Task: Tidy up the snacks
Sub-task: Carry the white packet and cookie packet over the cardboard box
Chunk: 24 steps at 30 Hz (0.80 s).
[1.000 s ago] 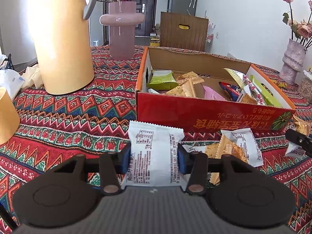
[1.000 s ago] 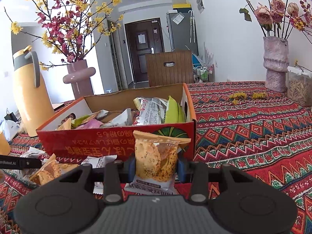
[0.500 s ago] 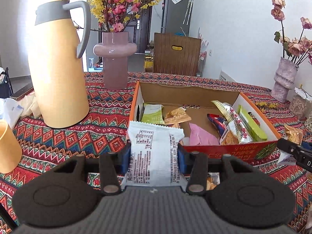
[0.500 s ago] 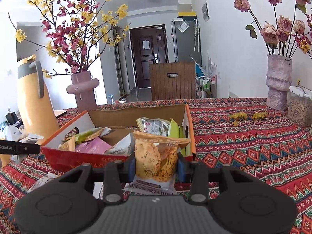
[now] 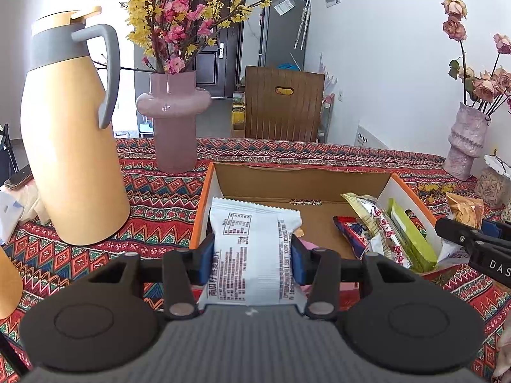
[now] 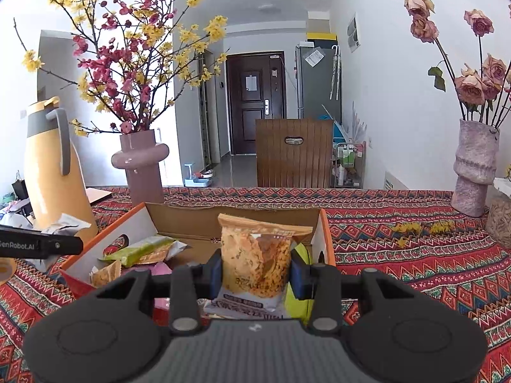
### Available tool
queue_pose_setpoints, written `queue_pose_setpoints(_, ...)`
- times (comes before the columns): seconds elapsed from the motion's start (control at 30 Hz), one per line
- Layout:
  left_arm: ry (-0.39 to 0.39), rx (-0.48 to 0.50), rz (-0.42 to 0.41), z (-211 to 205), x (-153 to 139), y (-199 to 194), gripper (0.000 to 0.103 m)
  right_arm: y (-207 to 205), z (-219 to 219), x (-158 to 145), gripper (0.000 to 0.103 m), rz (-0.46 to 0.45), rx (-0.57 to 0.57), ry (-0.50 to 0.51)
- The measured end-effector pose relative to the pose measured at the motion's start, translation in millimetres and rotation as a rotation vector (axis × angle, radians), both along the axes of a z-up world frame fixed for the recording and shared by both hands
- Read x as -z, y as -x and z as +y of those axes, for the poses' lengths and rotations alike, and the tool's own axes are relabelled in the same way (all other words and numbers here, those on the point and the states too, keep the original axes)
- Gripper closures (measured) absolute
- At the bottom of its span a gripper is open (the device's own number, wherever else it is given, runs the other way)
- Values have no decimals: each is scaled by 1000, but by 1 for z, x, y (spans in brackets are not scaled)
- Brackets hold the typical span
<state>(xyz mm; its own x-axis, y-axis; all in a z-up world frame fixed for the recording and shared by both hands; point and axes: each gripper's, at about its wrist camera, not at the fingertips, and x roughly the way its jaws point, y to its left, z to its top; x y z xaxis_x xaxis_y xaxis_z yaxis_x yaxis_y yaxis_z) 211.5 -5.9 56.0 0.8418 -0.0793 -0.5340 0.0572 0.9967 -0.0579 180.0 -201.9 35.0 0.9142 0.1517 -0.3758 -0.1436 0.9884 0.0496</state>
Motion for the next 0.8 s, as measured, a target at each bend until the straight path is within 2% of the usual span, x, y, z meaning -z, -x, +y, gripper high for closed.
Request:
queue_pose_setpoints(0.3,-9,-13,-31,-13,-1,-25,56,-30,18,-4,63,-7,-45,6)
queue_pose_setpoints(0.67,-3,-47,-62,-10,30,-44,56,-48,19,23,63,18,-26,-24)
queue_pose_setpoints(0.8,25,-41,-52,-4,35,-45,56,-51,20,30,62,41,-35,-20)
